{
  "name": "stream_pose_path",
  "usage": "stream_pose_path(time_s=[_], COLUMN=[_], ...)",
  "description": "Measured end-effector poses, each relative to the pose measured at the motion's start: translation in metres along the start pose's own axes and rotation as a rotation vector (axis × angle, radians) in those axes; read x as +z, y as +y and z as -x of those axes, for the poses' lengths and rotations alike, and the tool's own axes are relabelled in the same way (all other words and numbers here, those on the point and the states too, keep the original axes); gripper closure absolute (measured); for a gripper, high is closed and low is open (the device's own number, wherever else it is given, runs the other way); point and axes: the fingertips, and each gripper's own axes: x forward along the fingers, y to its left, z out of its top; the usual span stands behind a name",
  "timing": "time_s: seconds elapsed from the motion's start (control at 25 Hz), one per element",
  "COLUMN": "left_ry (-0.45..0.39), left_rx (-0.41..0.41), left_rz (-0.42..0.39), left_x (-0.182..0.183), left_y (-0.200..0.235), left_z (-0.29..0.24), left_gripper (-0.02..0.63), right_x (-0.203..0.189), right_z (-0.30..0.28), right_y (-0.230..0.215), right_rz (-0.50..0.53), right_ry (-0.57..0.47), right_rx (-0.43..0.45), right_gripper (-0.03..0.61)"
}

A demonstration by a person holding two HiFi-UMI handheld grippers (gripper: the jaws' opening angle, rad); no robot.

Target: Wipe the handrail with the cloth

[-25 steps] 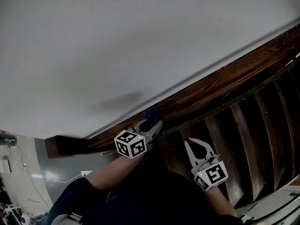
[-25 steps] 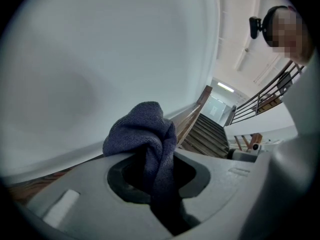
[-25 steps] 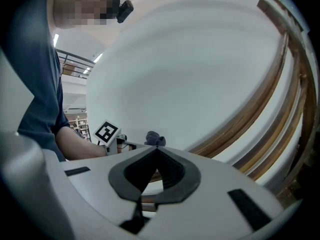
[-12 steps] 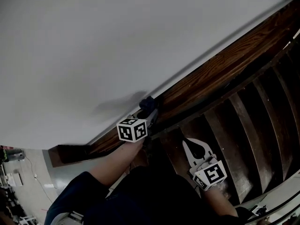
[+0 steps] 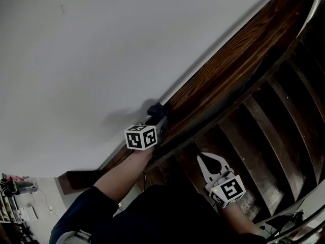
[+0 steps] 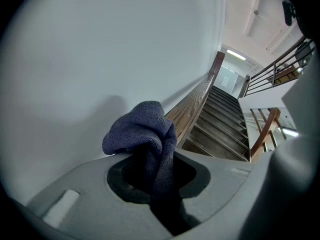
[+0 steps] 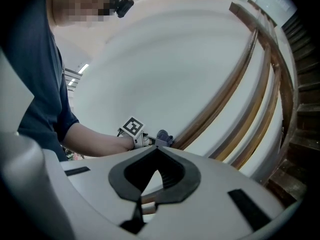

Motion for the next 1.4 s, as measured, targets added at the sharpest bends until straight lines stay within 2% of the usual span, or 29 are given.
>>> stream_pose_path(time_s=[0.28, 0.6, 1.08, 1.24, 1.4], left_ry=[0.002, -0.023, -0.064, -0.069, -0.079], left_rx=[-0.043, -0.094, -0.159, -0.193, -0.194], left_rz=[-0.119, -0.241, -0.379, -0.391, -0.415], left_x=[0.036, 0.088, 0.160, 0.185, 0.207], left_y=[-0.041, -0.096, -0.172, -0.194, -0.210], left_z=[-0.030, -0.067, -0.120, -0.138, -0.150], left_gripper=[0.532, 0.532, 0.532, 0.532, 0.532], right_x=[0.005, 0.035, 0.079, 0.087, 0.088], right_z=[0.019, 0.030, 0.035, 0.040, 0.049], right_y=[-0.019, -0.039, -0.079, -0.084, -0.086], right_rz=[-0.016, 0.024, 0.076, 0.079, 0.074], right_ry=[-0.043, -0.097, -0.160, -0.170, -0.162], right_rx=[-0.045, -0.092, -0.184, -0.217, -0.256], right_gripper=[0.571, 0.571, 0.571, 0.571, 0.571])
